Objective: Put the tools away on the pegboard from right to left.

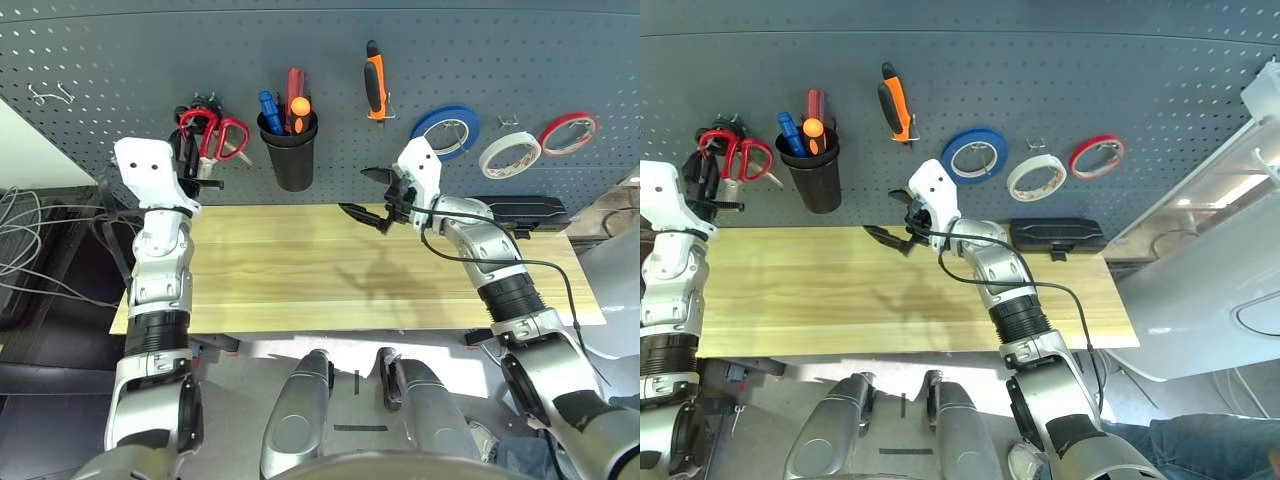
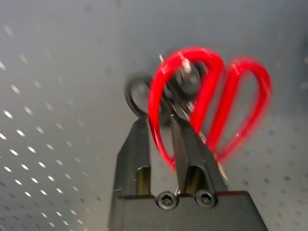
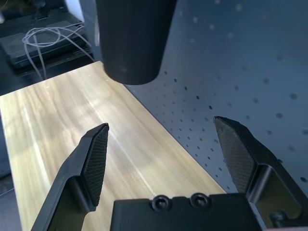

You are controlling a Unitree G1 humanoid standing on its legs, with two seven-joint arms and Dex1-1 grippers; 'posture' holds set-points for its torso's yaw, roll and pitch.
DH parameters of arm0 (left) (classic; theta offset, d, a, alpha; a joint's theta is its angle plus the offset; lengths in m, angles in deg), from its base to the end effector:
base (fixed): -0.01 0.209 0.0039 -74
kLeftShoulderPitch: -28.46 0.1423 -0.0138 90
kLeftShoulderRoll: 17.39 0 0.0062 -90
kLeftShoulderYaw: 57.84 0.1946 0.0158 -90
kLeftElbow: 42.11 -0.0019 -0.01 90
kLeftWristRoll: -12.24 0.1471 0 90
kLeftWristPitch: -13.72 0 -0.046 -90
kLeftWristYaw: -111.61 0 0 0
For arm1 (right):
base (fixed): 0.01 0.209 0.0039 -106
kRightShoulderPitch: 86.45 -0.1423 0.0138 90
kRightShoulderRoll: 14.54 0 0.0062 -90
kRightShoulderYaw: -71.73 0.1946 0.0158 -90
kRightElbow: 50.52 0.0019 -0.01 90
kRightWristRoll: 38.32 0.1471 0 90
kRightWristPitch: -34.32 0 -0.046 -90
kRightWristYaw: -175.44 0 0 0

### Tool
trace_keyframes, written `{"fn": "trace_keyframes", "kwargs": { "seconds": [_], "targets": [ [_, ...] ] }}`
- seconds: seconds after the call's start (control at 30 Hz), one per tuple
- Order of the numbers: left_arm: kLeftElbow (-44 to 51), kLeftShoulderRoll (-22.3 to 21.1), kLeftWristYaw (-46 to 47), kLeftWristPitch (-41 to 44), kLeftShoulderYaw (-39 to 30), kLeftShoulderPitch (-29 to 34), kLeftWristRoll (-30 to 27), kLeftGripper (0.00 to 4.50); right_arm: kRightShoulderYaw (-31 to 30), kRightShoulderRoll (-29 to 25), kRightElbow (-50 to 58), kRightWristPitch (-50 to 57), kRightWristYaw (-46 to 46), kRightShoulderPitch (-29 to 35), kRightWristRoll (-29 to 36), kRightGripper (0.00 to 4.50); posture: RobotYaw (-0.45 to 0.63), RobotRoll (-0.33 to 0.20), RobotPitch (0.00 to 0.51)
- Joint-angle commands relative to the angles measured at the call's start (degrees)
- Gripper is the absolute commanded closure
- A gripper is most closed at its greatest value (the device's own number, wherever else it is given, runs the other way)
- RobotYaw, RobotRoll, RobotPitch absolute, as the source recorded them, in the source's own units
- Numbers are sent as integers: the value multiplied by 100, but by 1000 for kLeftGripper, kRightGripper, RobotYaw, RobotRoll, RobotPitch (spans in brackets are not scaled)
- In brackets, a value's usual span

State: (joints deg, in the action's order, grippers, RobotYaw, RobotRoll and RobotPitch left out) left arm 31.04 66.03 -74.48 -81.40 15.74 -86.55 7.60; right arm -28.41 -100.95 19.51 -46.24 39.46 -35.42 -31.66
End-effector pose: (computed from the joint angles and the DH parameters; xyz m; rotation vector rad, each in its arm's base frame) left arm 0.2864 0.2696 0.1239 0.2282 -0.2870 0.1617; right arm 0.3314 -0.1240 0.1343 -0.2562 -0.0426 0.9953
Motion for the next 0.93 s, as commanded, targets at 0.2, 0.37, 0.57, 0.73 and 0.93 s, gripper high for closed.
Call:
{"fn": "trace_keyframes", "kwargs": {
  "seconds": [0.2, 0.37, 0.57, 0.73, 0.93],
  "targets": [
    [-394, 78, -219, 729, 171, 386, -74, 1355, 32, 85, -217, -130, -175, 361, -39, 0, 97, 0, 213],
    [-495, 237, -183, 1338, 300, 727, -29, 19, 76, 92, -795, -79, -825, 669, -325, 0, 78, 0, 220],
    [-553, 400, -86, 1530, 545, 864, 157, 19, 692, -25, -1803, 195, -2276, 712, -462, 0, 44, 0, 228],
    [-572, 397, -45, 1503, 697, 919, 294, 19, 1338, -291, -2441, 54, -3224, 608, -411, 0, 31, 0, 231],
    [-531, 403, -41, 1743, 716, 1095, 300, 19, 1813, -655, -3188, -146, -3262, 422, -272, 0, 20, 0, 216]
  ]
}}
